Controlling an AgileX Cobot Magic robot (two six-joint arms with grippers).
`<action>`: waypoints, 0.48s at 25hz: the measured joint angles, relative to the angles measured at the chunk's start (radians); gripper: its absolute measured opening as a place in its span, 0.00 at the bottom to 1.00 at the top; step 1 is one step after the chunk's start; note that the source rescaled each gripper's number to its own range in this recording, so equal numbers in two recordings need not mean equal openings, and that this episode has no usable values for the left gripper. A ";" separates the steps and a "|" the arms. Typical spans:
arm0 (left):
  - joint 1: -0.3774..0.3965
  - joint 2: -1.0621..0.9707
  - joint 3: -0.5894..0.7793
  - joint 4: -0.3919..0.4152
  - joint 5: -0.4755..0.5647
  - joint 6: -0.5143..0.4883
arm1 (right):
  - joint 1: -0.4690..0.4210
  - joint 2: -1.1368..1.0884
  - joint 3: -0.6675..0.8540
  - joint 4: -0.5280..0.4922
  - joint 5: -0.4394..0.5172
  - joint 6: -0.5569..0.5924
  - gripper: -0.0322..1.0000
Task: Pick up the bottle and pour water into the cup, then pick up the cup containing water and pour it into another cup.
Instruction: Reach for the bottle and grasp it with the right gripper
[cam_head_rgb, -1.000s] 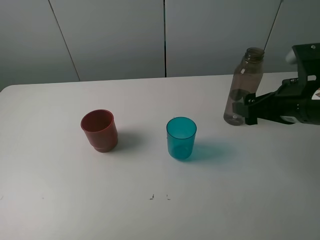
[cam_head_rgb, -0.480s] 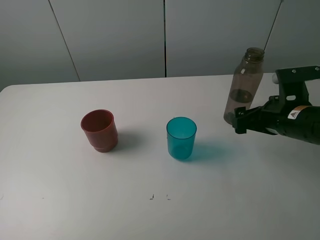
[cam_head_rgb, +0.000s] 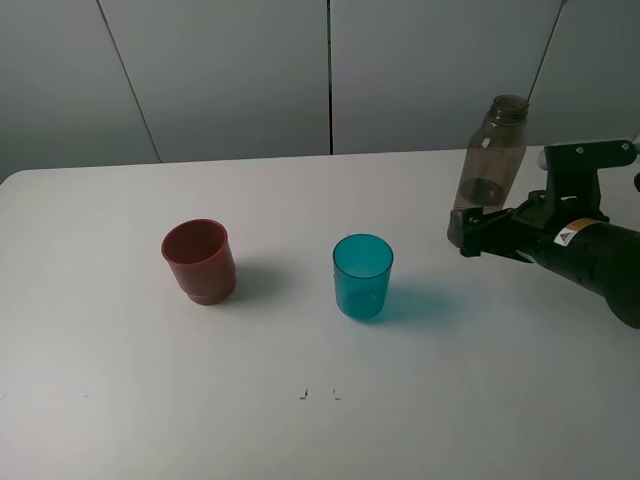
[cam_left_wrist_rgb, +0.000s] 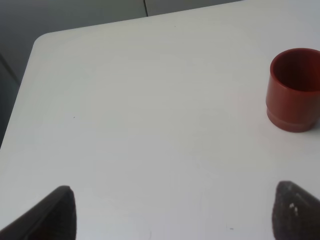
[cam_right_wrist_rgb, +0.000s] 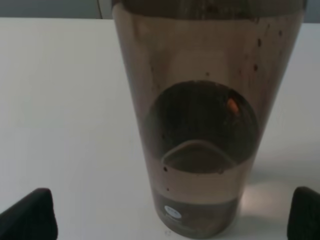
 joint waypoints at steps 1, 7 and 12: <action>0.000 0.000 0.000 0.000 0.000 0.000 | 0.000 0.014 0.000 0.000 -0.022 0.000 1.00; 0.000 0.000 0.000 0.000 0.000 0.000 | -0.002 0.086 0.000 0.036 -0.154 -0.007 1.00; 0.000 0.000 0.000 0.000 0.000 0.000 | -0.002 0.128 0.000 0.047 -0.217 0.006 1.00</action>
